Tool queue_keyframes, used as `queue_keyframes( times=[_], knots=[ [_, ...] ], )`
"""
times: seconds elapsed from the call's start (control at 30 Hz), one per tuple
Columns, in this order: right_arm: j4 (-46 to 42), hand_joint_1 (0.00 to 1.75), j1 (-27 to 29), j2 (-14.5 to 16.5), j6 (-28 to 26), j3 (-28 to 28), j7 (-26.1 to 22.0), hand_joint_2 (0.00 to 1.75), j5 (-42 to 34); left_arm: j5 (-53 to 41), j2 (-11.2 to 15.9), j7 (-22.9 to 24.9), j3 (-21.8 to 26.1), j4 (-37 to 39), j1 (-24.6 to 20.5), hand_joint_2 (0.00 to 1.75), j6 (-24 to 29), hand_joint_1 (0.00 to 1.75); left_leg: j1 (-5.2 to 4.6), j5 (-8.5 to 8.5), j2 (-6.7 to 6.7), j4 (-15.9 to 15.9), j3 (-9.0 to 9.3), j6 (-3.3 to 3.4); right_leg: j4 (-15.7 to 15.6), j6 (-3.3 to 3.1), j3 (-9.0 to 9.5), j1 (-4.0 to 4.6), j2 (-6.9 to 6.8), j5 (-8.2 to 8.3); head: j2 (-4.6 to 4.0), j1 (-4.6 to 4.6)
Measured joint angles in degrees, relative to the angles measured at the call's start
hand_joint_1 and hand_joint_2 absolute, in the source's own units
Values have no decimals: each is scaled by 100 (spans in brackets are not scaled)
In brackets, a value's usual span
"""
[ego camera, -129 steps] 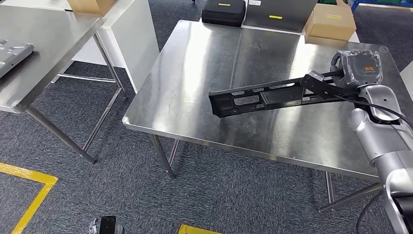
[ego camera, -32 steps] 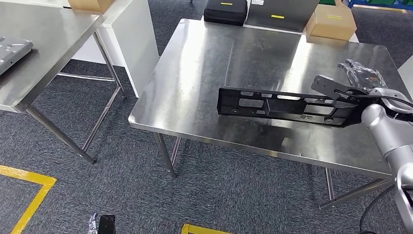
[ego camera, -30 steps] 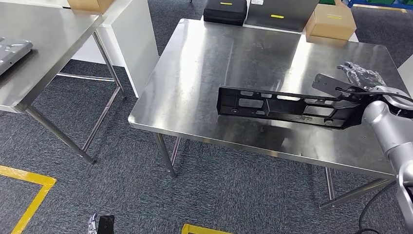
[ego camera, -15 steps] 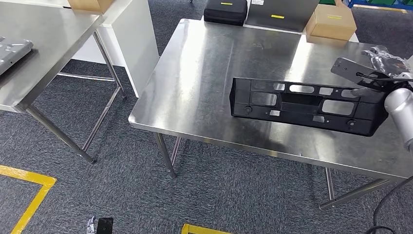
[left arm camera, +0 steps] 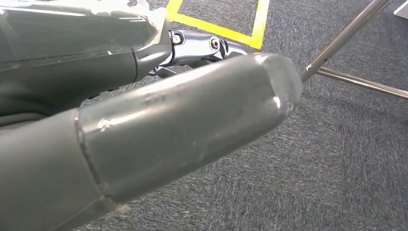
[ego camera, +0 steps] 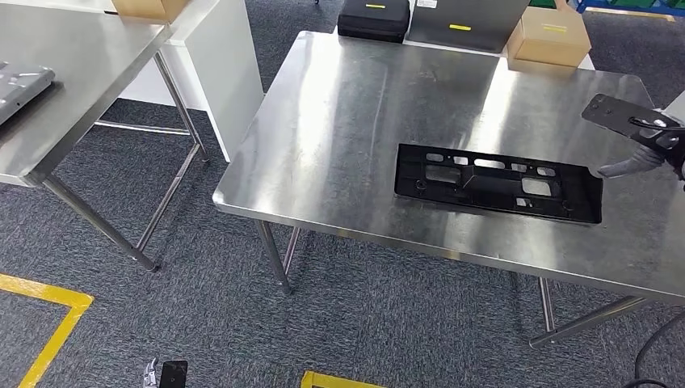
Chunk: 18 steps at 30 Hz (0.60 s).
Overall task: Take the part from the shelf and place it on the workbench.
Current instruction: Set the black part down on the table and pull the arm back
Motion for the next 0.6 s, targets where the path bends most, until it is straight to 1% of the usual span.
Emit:
queue_keyframes(
  times=[0.07, 0.2, 0.43, 0.5, 0.53, 0.6],
  knots=[
    [15, 0, 94, -37, -18, -15, 8, 175, -94, -10, 0, 0, -3, -1, 1, 0, -1, 0, 0, 0, 0, 0, 0, 0, 0, 0, 1, 0, 0, 0, 0, 1],
    [16, 0, 231, -134, -241, 15, 10, 0, -72, -6, 4, 0, -3, -2, 7, 0, 10, 0, -1, 0, 0, 0, -1, 0, 0, 0, 1, 0, 0, 0, 0, 1],
    [-50, 0, 306, -454, -977, 126, 81, 0, 30, 44, 6, 0, -3, -2, 81, 0, 15, 0, 0, -1, -1, 0, -1, 0, -1, 0, 0, 0, -1, 0, 0, 1],
    [-94, 0, 377, -585, -1318, 153, 74, 0, 35, 45, 3, 0, -3, -4, 98, 0, 17, 0, 0, -1, -2, 0, -2, 0, -2, 0, 0, 0, -2, -1, 0, 1],
    [-126, 0, 444, -658, -1582, 158, 57, 44, 22, 47, -1, 0, -3, -7, 105, 0, 20, 0, 0, -2, -2, 0, -2, 0, -2, 0, 0, 0, -2, -1, 0, 0],
    [-225, 0, 642, -817, -2214, 134, -9, 44, -49, 52, -9, 0, -3, -10, 119, 0, 27, 0, 0, -2, -3, 0, -2, 1, -3, 0, 1, 1, -3, -1, 0, 1]
  ],
)
